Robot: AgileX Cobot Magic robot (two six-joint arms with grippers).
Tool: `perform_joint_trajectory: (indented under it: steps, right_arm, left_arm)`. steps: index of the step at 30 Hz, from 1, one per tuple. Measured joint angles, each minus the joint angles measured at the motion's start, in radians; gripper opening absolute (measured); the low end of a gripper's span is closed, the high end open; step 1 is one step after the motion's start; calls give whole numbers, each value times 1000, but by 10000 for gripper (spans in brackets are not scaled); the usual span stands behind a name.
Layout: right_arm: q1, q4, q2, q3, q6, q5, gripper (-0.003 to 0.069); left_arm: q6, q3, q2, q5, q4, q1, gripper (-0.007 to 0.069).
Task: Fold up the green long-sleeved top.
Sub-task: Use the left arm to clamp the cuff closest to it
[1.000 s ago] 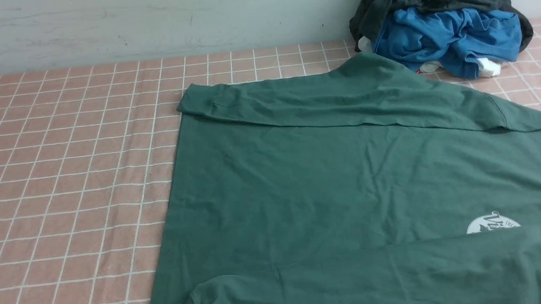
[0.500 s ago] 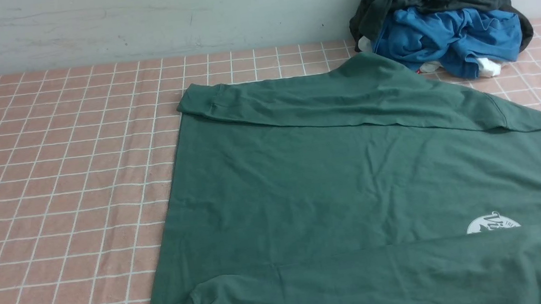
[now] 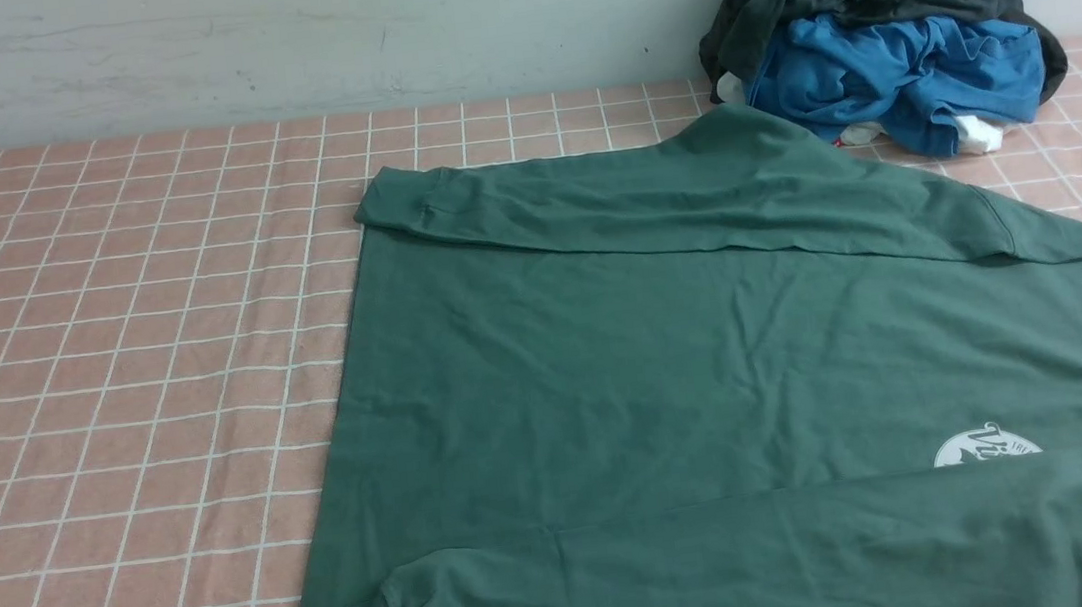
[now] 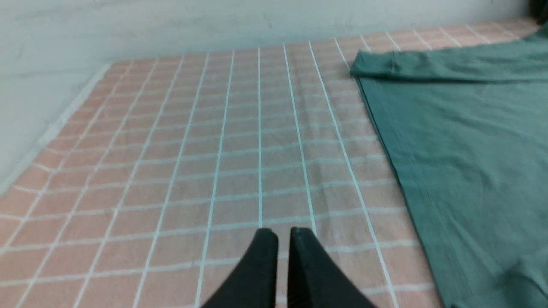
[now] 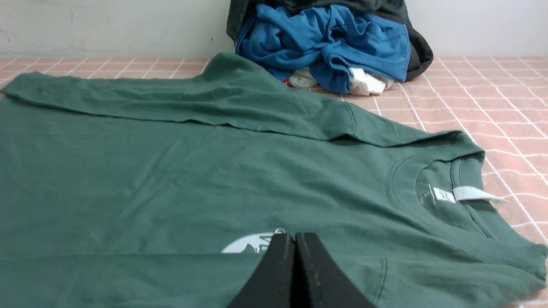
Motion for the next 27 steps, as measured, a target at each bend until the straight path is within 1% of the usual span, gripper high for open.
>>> perform_joint_trajectory:
  steps: [1, 3, 4, 8, 10, 12, 14, 15, 16, 19, 21, 22, 23, 24, 26, 27]
  right_arm:
    - [0, 0, 0, 1, 0, -64, -14]
    - [0, 0, 0, 1, 15, -214, -14]
    - [0, 0, 0, 1, 35, -306, -14]
    - [0, 4, 0, 1, 133, -578, -14]
    - [0, 13, 0, 1, 162, -632, -14]
    - [0, 33, 0, 1, 231, -704, -14]
    - [0, 46, 1, -18, 261, -698, -14]
    - [0, 46, 3, -35, 263, -681, -14]
    - [0, 24, 25, -111, 258, -624, -14]
    - [0, -69, 108, -283, 221, -447, -14]
    - [0, -146, 189, -417, 201, -302, -14]
    - [0, -200, 271, -497, 196, -187, -14]
    - [0, -223, 313, -535, 194, -106, -14]
    - [1, -232, 324, -543, 194, -90, -14]
    - [14, -237, 461, -619, 190, 125, -14]
    - [19, -218, 515, -636, 185, 195, -14]
  left_arm:
    - [-1, 0, 0, -81, 0, 0, 30]
    - [-1, 0, 0, -192, -1, 0, 30]
    - [-1, 0, 0, -271, -1, 0, 30]
    - [-18, 0, 0, -469, -8, 0, 30]
    - [-56, 0, 0, -564, -15, 0, 30]
    - [-175, -5, 0, -713, -45, 0, 30]
    - [-239, -48, 10, -720, -45, 0, 30]
    - [-255, -79, 22, -699, -37, 0, 30]
    - [-281, -195, 73, -594, -1, 0, 30]
    - [-296, -439, 231, -352, 79, 0, 27]
    - [-298, -575, 357, -218, 122, 0, 26]
    - [-300, -657, 456, -119, 142, 0, 23]
    - [-301, -694, 512, -45, 149, 0, 22]
    - [-302, -711, 539, -29, 149, 0, 22]
    - [-302, -780, 707, 189, 121, -6, 20]
    - [-299, -790, 754, 257, 103, -14, 20]
